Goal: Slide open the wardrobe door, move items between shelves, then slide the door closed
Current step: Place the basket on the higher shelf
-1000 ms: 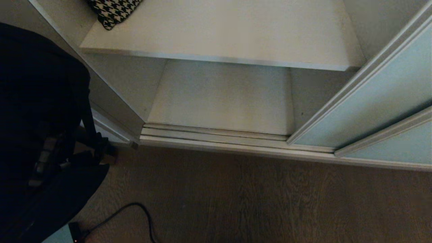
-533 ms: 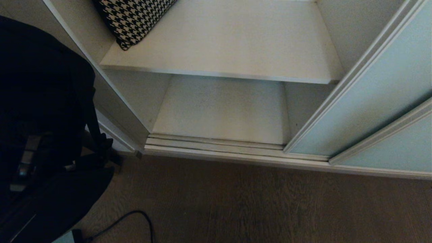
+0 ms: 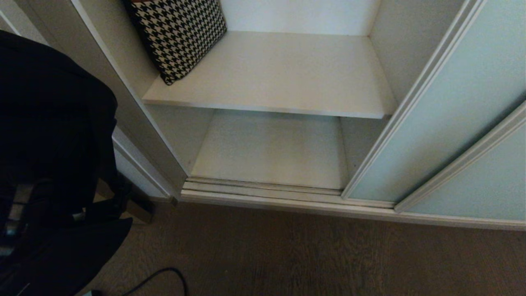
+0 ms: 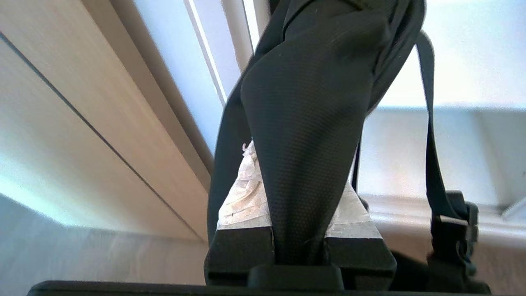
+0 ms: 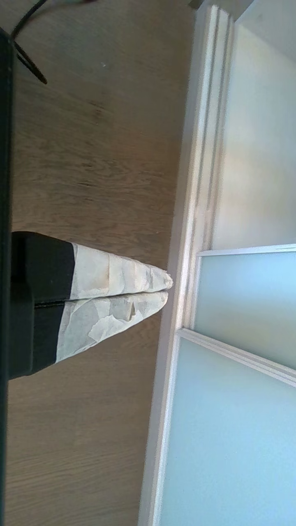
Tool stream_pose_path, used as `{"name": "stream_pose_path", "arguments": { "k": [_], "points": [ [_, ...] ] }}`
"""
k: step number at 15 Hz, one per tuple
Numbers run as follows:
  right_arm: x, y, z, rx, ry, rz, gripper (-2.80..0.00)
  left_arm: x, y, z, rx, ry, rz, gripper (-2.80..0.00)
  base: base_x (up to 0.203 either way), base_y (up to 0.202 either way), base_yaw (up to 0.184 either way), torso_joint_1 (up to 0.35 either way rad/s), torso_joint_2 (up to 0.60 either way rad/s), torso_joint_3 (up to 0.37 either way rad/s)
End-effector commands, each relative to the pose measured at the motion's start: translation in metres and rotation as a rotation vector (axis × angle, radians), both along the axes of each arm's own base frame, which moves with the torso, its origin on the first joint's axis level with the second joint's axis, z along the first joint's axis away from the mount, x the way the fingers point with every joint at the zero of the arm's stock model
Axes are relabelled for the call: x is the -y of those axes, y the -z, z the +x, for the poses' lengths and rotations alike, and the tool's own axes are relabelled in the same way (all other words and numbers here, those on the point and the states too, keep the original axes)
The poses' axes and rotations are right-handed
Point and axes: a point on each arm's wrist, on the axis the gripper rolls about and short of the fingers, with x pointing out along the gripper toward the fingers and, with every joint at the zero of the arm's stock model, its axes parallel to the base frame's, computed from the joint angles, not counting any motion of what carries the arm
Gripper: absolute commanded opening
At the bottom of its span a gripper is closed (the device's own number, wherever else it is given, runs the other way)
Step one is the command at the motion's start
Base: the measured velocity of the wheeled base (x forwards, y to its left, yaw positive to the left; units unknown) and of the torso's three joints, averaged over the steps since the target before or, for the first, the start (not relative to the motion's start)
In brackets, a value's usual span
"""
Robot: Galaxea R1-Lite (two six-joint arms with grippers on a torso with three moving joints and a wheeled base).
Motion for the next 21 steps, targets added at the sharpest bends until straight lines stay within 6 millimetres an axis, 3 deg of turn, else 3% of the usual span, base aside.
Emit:
{"name": "stream_pose_path", "arguments": {
  "k": [1, 21],
  "points": [
    [0.0000, 0.0004, 0.0001, -0.002, 0.000, 0.000, -2.80, -0.0004, -0.0037, 0.0047, 0.009, 0.000, 0.001, -2.80, 0.000, 0.000, 0.000, 0.000, 0.00, 0.000],
    [0.0000, 0.0004, 0.0001, -0.002, 0.000, -0.001, -2.80, 0.0017, -0.0058, 0.0070, 0.059, 0.085, 0.083, -2.80, 0.000, 0.000, 0.000, 0.001, 0.00, 0.010]
  ]
}}
